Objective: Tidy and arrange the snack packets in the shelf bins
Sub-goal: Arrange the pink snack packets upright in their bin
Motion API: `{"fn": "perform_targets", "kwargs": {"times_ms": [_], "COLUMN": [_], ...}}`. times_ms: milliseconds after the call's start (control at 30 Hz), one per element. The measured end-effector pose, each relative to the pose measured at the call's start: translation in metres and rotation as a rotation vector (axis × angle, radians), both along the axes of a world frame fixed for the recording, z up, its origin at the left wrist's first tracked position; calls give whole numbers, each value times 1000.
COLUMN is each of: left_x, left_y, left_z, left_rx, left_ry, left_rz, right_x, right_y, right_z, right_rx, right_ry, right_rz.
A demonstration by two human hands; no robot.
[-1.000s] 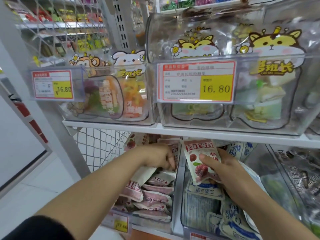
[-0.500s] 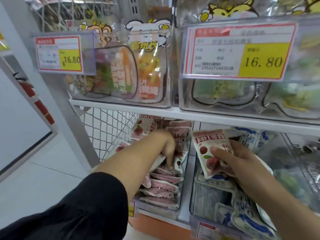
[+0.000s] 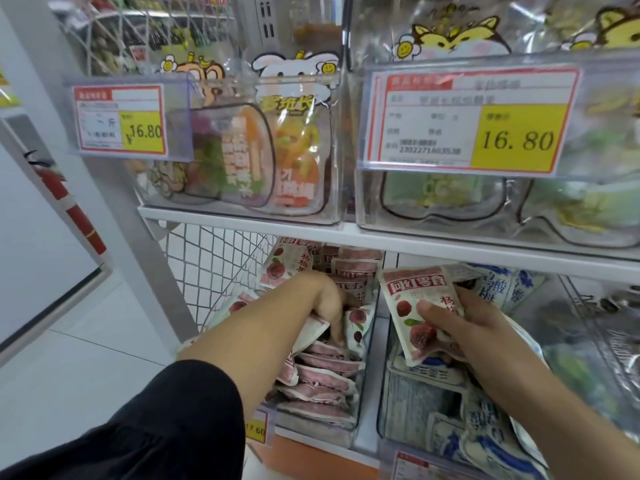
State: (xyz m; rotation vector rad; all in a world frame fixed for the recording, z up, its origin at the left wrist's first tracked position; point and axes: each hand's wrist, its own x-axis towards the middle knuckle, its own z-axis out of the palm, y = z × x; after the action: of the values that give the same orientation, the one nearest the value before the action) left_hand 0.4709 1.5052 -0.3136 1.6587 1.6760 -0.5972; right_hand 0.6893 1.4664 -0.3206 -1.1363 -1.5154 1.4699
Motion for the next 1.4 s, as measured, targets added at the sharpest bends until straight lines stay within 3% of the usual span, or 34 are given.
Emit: {"fn": "perform_targets", "kwargs": {"times_ms": [267,433,567,700,900,1000,1200,1400], "left_x": [-3,0,5,2,-12,-21,-33,-30], "left_y": [-1,-4,-8,-21,-45,-55,-72,-112], "left_z": [-3,7,5,21,19,19,33,45], "left_rx": [37,277,388,581,881,953,1200,1432], "left_ry": [-32,-65,42,-25,97,-42,-22,57], "left_rz": [63,82,23,52,-99,-19,-34,-73], "right_x": [0,0,0,0,-1,-1,-5,-13], "right_y": [3,2,0,2,1,1,2,-10], "right_z": [-1,2,5,2,2,1,2,13], "right_rx": [12,6,17,-7,-4,-4,-6,-117], "right_ry": [-8,-18,-19,-20,-20,-13,-11,39], "right_rz": [20,25,13,13,3,7,-4,-49]}}
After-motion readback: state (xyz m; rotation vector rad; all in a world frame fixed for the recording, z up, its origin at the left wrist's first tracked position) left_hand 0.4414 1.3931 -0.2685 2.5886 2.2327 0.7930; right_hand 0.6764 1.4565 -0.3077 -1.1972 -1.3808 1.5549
